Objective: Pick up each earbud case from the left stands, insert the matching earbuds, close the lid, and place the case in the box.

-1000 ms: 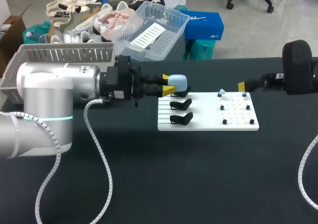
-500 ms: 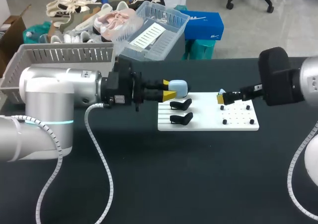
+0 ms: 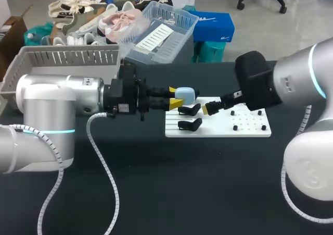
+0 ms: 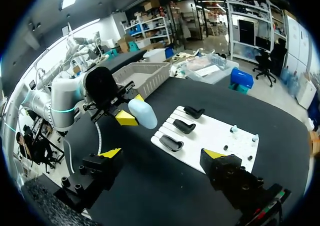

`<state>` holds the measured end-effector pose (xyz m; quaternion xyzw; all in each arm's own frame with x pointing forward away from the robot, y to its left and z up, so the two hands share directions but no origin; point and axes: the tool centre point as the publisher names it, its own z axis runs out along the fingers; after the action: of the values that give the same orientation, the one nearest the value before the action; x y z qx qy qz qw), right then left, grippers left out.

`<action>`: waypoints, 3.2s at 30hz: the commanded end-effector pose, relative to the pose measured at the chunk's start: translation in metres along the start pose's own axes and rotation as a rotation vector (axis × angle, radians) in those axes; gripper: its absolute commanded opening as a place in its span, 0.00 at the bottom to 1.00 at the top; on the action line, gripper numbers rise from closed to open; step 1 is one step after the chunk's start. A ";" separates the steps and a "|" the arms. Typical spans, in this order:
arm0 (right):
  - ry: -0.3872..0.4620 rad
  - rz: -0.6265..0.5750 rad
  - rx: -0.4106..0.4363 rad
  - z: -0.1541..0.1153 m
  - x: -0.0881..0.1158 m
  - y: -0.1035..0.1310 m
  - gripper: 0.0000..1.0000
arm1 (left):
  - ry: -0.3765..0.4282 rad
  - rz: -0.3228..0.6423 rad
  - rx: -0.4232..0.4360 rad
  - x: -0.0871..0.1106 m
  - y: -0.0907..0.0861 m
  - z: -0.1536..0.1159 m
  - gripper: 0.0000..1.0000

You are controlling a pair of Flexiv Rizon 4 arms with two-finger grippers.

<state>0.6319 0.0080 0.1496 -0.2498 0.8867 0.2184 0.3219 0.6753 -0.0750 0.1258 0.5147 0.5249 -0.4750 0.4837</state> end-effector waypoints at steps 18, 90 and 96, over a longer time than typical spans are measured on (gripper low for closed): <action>0.010 0.003 0.044 0.018 -0.012 0.010 1.00 | 0.019 0.057 -0.005 0.006 -0.001 -0.001 0.00; 0.028 0.043 0.258 0.015 -0.038 -0.050 1.00 | 0.019 0.057 -0.005 0.006 -0.001 -0.001 0.00; 0.077 0.063 0.375 0.005 -0.022 -0.089 1.00 | 0.019 0.057 -0.005 0.006 -0.001 -0.001 0.00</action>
<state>0.7092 -0.0430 0.1398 -0.1867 0.9283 0.1084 0.3027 0.6756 -0.0733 0.1205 0.5336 0.5150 -0.4563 0.4918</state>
